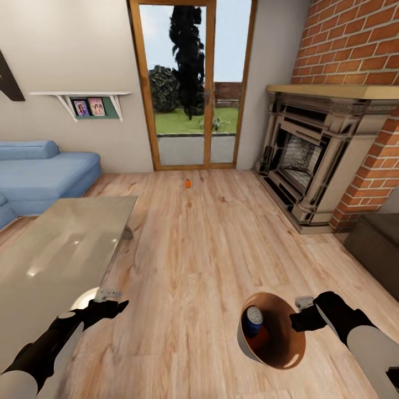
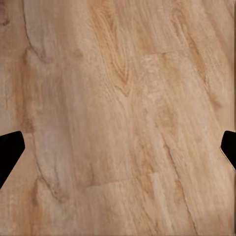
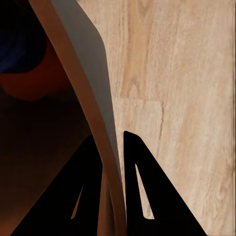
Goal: Put the three can of soda from the living room inside the tash can in the kitchen.
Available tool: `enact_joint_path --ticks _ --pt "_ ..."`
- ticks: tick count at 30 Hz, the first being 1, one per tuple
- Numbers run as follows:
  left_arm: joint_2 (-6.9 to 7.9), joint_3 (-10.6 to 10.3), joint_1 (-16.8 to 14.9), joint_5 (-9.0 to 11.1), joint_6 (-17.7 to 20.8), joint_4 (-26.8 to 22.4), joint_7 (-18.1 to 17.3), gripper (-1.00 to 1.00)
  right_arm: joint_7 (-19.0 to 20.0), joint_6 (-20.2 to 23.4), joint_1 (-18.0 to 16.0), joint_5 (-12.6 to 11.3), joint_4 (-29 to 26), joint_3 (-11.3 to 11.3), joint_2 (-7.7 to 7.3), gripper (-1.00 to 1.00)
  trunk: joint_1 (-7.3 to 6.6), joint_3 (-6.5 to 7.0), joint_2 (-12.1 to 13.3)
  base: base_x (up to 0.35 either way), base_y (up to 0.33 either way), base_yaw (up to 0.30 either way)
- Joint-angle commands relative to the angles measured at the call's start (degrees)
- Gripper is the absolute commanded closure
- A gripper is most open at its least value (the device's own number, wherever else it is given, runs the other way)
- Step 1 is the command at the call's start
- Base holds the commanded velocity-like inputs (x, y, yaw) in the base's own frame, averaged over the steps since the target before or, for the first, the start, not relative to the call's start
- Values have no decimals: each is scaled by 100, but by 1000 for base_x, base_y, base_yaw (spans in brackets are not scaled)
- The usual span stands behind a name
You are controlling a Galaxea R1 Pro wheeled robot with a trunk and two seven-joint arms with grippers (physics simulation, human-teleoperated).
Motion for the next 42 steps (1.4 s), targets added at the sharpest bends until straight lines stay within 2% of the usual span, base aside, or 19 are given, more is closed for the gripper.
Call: enact_joint_path --ticks 1,6,9,11,16,22,36,38,42 --pt "1 1 0 1 0 0 -1 -100 25 36 -2 -114 -2 -19 -6 100 0 1 0 218 -259 0" --pt "2 2 0 1 9 0 -9 -100 27 32 -2 -102 -2 -12 -33 100 0 1 0 218 -259 0" --pt "0 2 0 1 10 0 -10 -100 19 -81 34 101 4 -13 -121 100 0 1 0 217 -259 0" --pt "-5 2 0 1 3 0 1 -100 27 -293 266 205 0 -18 -232 100 0 1 0 217 -259 0" --pt "-6 2 0 1 2 0 5 -100 79 -496 360 238 -2 -19 -378 100 0 1 0 217 -259 0" --pt "-7 2 0 1 1 2 10 -100 99 -568 386 249 -2 -12 -457 100 0 1 0 217 -259 0" --pt "-7 2 0 9 12 2 -1 -100 102 -562 401 249 0 18 -384 100 0 1 0 223 -254 0" --pt "-3 3 0 47 15 1 -8 -100 97 -550 401 250 -1 21 -337 100 0 1 0 266 -210 0" --pt "1 16 0 275 12 1 -17 -100 44 -537 402 253 2 17 -197 100 0 1 0 297 -151 0"
